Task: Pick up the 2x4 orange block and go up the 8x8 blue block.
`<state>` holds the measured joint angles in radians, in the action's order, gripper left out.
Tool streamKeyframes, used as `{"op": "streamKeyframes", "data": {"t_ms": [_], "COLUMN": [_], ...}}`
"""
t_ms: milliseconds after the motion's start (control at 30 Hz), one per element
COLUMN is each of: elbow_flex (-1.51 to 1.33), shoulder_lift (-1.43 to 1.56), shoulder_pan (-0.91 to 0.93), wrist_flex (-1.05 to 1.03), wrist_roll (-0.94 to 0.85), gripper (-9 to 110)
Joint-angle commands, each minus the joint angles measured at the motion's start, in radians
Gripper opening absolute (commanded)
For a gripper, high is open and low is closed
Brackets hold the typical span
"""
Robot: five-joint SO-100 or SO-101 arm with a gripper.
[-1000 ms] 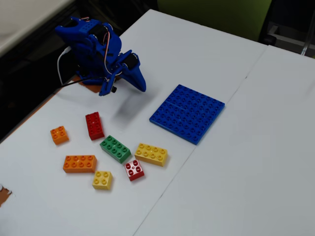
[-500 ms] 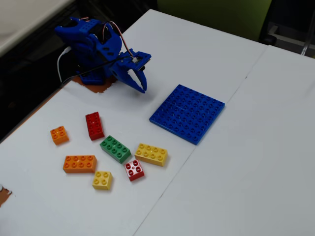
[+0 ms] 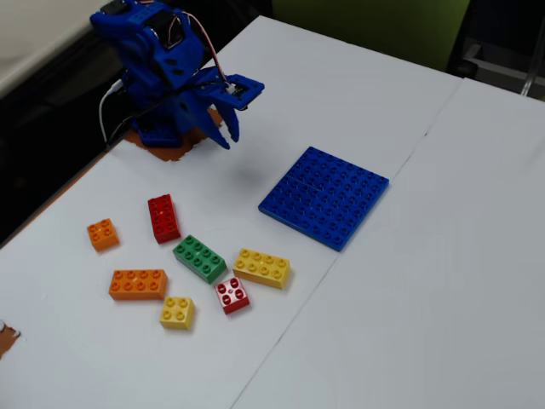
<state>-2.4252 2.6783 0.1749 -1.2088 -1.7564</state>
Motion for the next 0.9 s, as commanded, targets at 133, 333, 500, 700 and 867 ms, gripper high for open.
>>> {"op": "streamKeyframes", "data": {"t_ms": [133, 333, 500, 700, 867], "elbow_flex": [0.422, 0.661, 0.729, 0.73, 0.73], "shoulder_lift": [-0.411, -0.653, -0.781, -0.894, -0.956], "shoulder_pan": [0.252, 0.426, 0.546, 0.626, 0.669], "wrist_flex": [-0.232, -0.287, -0.195, -0.021, 0.103], "wrist_roll": [-0.594, -0.931, -1.124, -1.212, -1.216], "gripper": [9, 10, 17, 22, 25]}}
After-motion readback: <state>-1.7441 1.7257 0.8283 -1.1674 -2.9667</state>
